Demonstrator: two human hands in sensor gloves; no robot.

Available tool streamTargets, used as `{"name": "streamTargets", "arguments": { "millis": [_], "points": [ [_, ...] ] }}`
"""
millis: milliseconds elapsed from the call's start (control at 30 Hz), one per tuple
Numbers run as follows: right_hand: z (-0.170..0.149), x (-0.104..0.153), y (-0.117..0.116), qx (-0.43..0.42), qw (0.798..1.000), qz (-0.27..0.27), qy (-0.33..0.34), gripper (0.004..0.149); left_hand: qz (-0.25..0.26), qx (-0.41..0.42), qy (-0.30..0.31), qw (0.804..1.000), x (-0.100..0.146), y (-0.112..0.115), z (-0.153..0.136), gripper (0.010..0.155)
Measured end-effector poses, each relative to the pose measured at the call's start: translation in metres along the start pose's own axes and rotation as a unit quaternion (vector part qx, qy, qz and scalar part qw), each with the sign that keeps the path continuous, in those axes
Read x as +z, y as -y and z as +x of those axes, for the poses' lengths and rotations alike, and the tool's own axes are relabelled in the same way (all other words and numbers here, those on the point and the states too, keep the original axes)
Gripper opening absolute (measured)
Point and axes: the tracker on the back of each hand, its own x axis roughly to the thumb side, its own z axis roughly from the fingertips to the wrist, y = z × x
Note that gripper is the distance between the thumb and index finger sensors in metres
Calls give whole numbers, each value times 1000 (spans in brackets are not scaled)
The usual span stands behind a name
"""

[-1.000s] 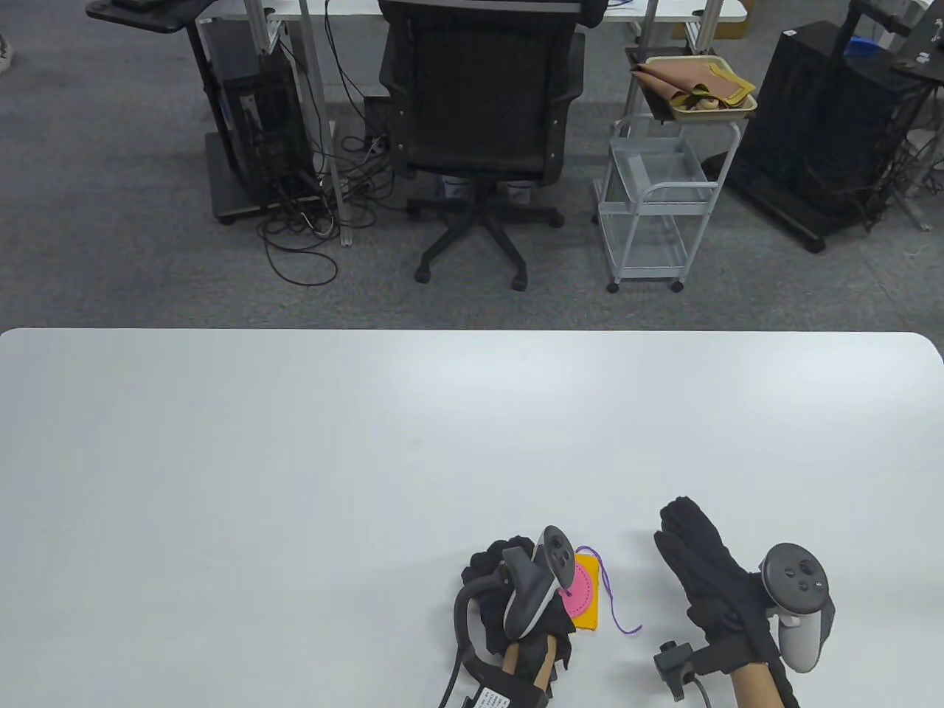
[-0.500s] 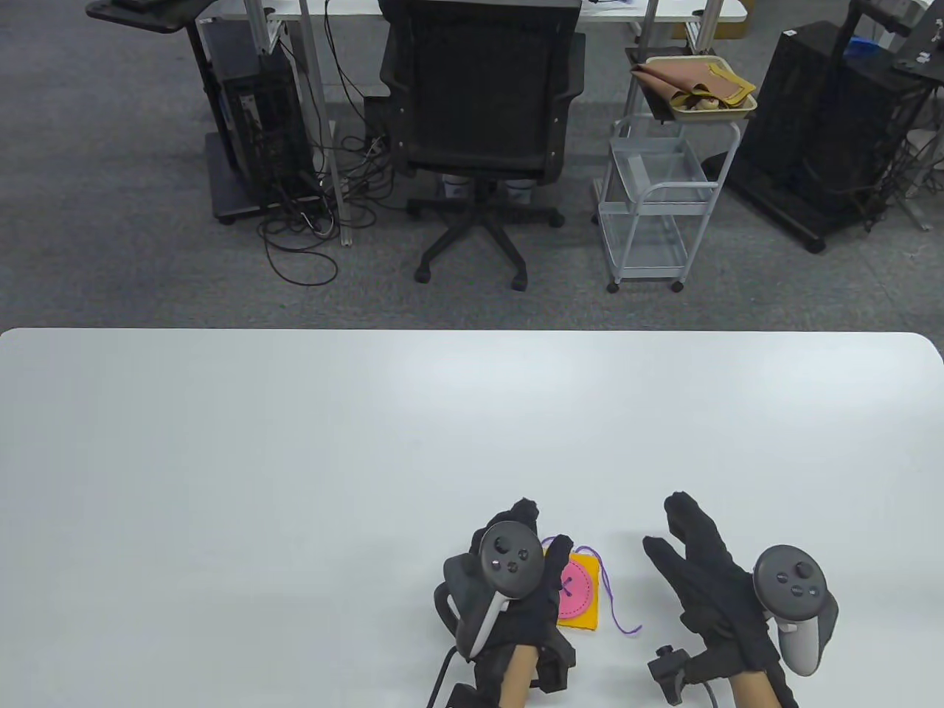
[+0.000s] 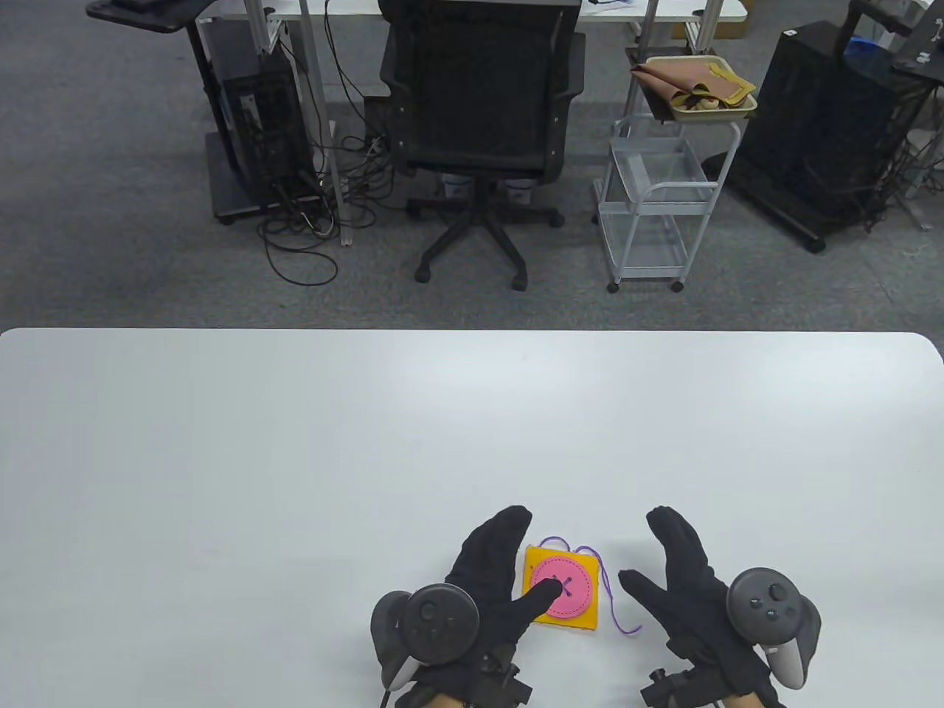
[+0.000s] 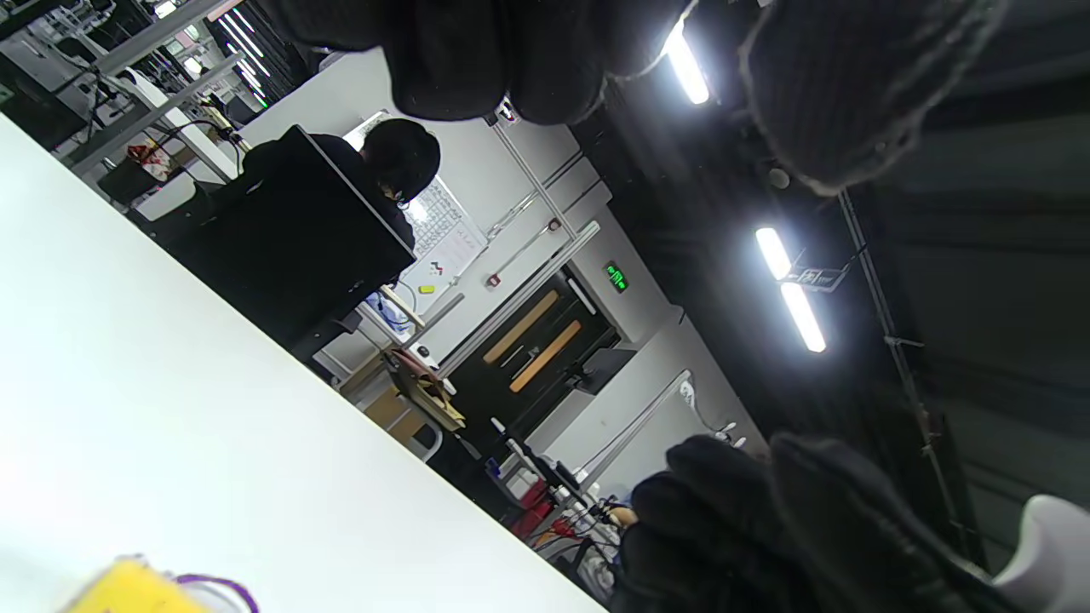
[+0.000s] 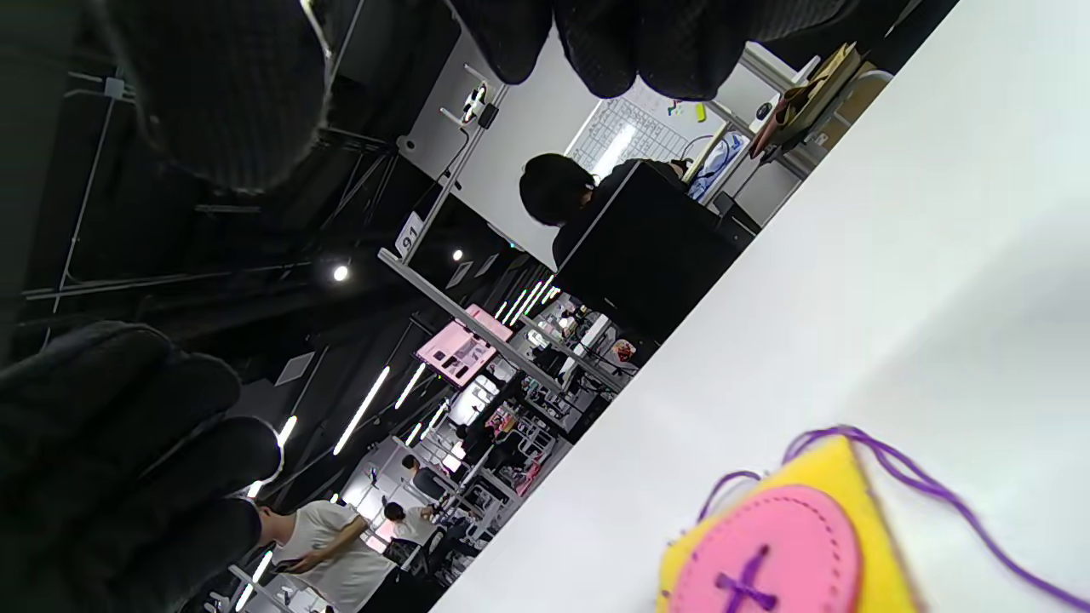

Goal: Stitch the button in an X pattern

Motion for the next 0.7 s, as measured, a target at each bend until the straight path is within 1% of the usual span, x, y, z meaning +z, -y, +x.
{"name": "streamTargets", "arguments": {
  "millis": [100, 267, 533, 700],
  "points": [
    [-4, 1, -4, -3, 1000, -3, 3, 88, -5, 23, -3, 1000, 7, 4, -10, 83],
    [-10, 6, -11, -6, 1000, 5, 15, 88, -3, 19, -9, 1000, 14, 12, -19, 84],
    [-10, 8, -18, 14, 1000, 14, 24, 87, 3, 14, -15, 1000, 15, 16, -24, 83],
    [-9, 8, -18, 11, 1000, 14, 24, 86, 6, 19, -15, 1000, 15, 16, -24, 82]
  ]
}}
